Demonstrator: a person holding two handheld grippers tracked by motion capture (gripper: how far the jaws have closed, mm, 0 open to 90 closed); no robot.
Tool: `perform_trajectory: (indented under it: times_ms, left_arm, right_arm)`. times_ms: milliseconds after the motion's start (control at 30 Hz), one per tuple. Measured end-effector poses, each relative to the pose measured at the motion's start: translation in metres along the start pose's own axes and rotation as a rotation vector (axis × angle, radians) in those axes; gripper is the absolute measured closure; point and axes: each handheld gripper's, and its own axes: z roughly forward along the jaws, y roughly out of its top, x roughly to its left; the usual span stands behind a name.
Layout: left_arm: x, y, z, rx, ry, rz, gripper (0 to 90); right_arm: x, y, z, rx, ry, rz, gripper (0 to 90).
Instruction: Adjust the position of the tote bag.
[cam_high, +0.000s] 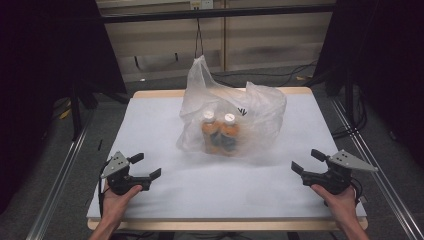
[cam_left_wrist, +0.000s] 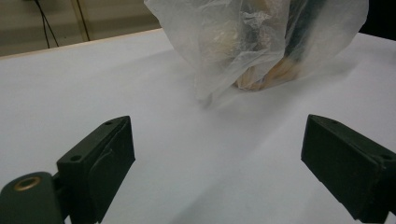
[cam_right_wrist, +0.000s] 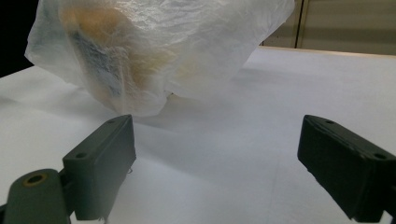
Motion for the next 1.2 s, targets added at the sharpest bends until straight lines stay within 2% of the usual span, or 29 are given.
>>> perform_trajectory:
  times_ms: [167,233,300,367,433,533,567,600,733,767,900,933,1000,1033,1067,1100,1133,1200]
  left_arm:
    - [-0.001,0.000,0.001,0.006,-0.006,-0.003,8.0]
    - [-0.002,0.000,0.003,0.009,-0.030,-0.007,7.9]
    - [-0.002,0.000,0.004,0.025,-0.027,-0.011,7.3]
    - [-0.002,0.001,0.005,0.016,-0.050,-0.013,7.2]
    - [-0.003,0.001,0.004,0.026,-0.044,-0.009,7.6]
    - [-0.005,0.001,0.004,0.014,-0.059,-0.023,9.4]
    - [-0.004,0.002,0.002,0.021,-0.054,-0.007,9.6]
    - [-0.005,0.003,0.001,0.007,-0.045,-0.006,10.7]
    - [-0.006,0.007,-0.001,-0.023,-0.044,-0.015,11.6]
    - [-0.006,0.008,0.000,-0.032,-0.060,-0.028,11.6]
    - [-0.007,0.012,0.002,-0.034,-0.066,-0.030,12.7]
    - [-0.007,0.012,0.003,-0.035,-0.086,-0.042,12.7]
    - [-0.009,0.014,0.005,-0.018,-0.108,-0.027,15.1]
    - [-0.010,0.015,0.005,-0.012,-0.105,-0.029,17.2]
    - [-0.011,0.017,0.005,-0.018,-0.112,-0.038,17.4]
    - [-0.010,0.018,0.004,-0.010,-0.112,-0.016,17.5]
    - [-0.012,0.020,0.004,-0.013,-0.114,-0.025,18.6]
    - [-0.012,0.025,0.005,-0.022,-0.135,-0.014,19.9]
  right_arm:
    - [0.000,-0.001,0.002,0.013,0.009,-0.005,11.9]
    - [-0.001,-0.001,0.003,0.020,0.008,-0.011,13.3]
    - [-0.001,-0.001,0.004,0.023,0.004,-0.018,16.6]
    - [-0.002,-0.001,0.005,0.035,0.020,-0.018,17.4]
    - [-0.002,0.000,0.006,0.043,0.027,-0.013,18.9]
    - [-0.003,0.000,0.006,0.059,0.051,-0.014,22.3]
    - [-0.002,0.000,0.006,0.061,0.055,-0.011,22.4]
    - [-0.002,0.001,0.006,0.067,0.065,-0.010,24.5]
    - [-0.002,0.001,0.004,0.074,0.060,-0.009,26.8]
    - [-0.002,0.001,0.004,0.074,0.060,-0.009,26.8]
    - [-0.003,0.005,0.000,0.063,0.059,0.000,30.4]
    - [-0.003,0.005,-0.001,0.061,0.060,-0.003,30.4]
    - [-0.004,0.008,-0.001,0.058,0.068,0.009,31.0]
    - [-0.005,0.010,0.000,0.054,0.069,0.010,32.0]
    - [-0.005,0.011,0.001,0.055,0.078,0.014,32.8]
    - [-0.005,0.012,0.002,0.055,0.086,0.019,33.4]
    - [-0.006,0.013,0.003,0.059,0.091,0.015,36.4]
    - [-0.006,0.016,0.007,0.075,0.110,0.019,39.4]
